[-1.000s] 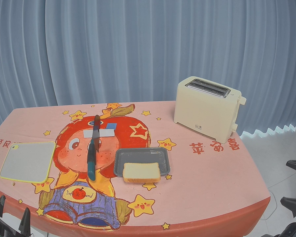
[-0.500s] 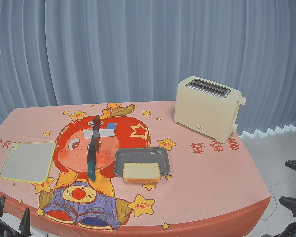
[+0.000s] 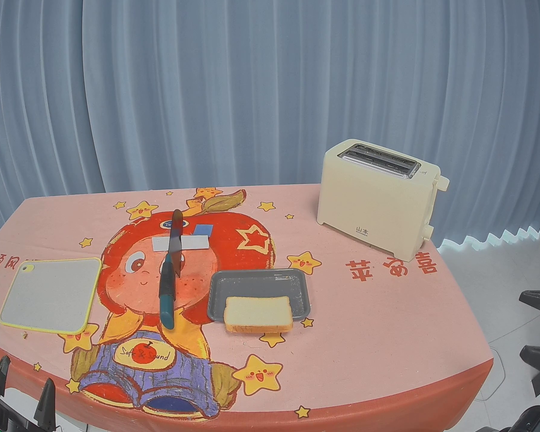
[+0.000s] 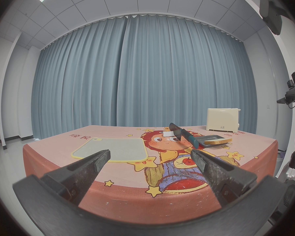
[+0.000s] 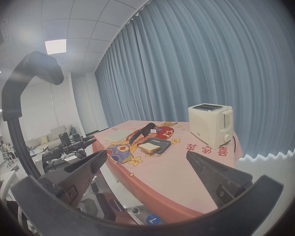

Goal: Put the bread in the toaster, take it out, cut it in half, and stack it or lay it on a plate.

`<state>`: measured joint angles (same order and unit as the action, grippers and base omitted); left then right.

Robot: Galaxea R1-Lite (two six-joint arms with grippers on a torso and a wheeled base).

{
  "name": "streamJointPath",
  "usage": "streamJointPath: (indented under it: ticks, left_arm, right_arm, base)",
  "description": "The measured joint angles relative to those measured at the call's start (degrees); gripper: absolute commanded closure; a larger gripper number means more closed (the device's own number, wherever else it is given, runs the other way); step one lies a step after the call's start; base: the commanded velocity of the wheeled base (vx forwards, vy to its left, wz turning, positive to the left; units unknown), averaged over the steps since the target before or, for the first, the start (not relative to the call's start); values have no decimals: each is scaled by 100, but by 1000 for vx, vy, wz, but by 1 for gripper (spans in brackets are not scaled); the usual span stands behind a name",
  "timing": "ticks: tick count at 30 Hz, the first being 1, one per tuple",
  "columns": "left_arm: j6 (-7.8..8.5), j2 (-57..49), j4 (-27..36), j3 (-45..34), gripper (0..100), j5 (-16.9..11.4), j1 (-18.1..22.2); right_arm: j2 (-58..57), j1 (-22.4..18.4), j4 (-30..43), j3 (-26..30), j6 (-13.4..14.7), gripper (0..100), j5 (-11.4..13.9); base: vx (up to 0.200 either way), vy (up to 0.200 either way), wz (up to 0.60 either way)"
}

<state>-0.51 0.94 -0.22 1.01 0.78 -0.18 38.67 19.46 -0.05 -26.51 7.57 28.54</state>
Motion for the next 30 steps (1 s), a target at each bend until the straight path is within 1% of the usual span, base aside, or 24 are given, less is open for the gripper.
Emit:
streamJointPath:
  ticks: [5,8,13,14,15,16,18,20,22,23,26,28,30]
  left_arm:
    - [0,0,-2,0,0,0,0]
    - [0,0,0,0,0,-2,0]
    - [0,0,-2,0,0,-2,0]
    - [0,0,-2,0,0,-2,0]
    - [0,0,0,0,0,-2,0]
    - [0,0,-2,0,0,-2,0]
    - [0,0,-2,0,0,-2,0]
    - [0,0,-2,0,0,-2,0]
    - [0,0,-2,0,0,0,0]
    - [0,0,-2,0,0,-2,0]
    - [0,0,-2,0,0,0,0]
    - [0,0,-2,0,0,0,0]
    - [0,0,-2,0,0,-2,0]
  right_arm:
    - [166,72,2,-35,26,0,-5]
    - [302,166,-2,-41,112,0,-65]
    - [452,363,-46,-49,290,0,-383]
    - [483,427,-128,-52,373,0,-501]
    - [513,499,-216,-57,463,0,-631]
    - [564,629,-328,-57,622,0,-870]
    - [631,808,-473,-57,837,0,-1163]
    - [733,1117,-611,-57,1145,0,-1488]
    - [818,1403,-712,-57,1402,0,-1705]
    - [868,1579,-764,-57,1582,0,-1803]
    - [1008,2002,-887,-52,2132,0,-1974]
    - [1093,2194,-931,-50,2377,0,-2033]
    - [1172,2370,-963,-44,2547,0,-2066]
  base:
    - [0,0,0]
    - [0,0,0]
    - [0,0,0]
    - [0,0,0]
    - [0,0,0]
    - [0,0,0]
    - [0,0,0]
    - [0,0,0]
    - [0,0,0]
    - [0,0,0]
    - [0,0,0]
    - [0,0,0]
    - [0,0,0]
